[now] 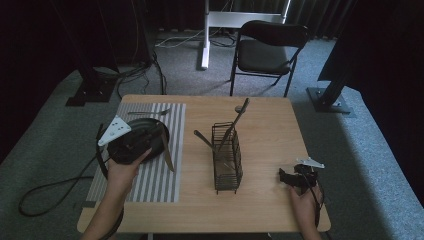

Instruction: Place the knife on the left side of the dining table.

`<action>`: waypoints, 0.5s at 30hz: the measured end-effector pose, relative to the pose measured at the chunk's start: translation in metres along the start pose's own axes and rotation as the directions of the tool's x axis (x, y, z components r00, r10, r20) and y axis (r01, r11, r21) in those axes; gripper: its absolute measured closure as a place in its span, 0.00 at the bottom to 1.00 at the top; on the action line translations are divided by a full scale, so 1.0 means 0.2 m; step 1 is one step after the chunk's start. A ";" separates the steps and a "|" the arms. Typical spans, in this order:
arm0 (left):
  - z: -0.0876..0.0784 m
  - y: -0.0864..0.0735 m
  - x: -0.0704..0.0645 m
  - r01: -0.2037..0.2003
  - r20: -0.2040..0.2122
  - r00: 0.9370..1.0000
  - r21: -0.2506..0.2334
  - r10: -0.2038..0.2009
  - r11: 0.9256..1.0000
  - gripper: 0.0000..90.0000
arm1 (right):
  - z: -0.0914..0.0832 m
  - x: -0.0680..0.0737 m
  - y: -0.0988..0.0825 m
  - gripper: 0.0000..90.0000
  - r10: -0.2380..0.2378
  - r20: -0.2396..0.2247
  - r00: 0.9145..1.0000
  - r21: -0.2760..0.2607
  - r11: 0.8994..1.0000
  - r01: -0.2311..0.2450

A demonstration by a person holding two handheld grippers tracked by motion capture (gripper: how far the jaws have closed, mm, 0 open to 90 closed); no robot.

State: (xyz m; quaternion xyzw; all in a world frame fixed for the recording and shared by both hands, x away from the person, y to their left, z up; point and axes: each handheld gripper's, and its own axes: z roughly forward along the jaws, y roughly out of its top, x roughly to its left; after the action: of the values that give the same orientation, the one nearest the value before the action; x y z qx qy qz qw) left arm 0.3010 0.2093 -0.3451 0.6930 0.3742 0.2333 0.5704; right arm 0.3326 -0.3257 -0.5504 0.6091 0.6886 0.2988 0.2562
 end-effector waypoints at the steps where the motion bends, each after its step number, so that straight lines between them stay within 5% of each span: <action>1: 0.01 -0.01 0.01 0.003 0.000 1.000 -0.007 -0.003 1.000 0.93 | 0.00 0.00 0.00 0.13 0.000 0.000 1.000 0.000 1.000 0.000; 15: 0.14 -0.20 0.11 0.057 -0.062 0.997 0.053 -0.054 0.997 0.93 | 0.00 0.00 0.00 0.13 0.000 0.000 1.000 0.001 1.000 0.000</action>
State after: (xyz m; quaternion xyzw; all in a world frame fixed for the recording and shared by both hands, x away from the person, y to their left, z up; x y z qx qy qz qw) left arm 0.3261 0.2116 -0.3922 0.6901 0.4167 0.2280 0.5460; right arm 0.3326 -0.3257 -0.5504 0.6092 0.6886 0.2986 0.2559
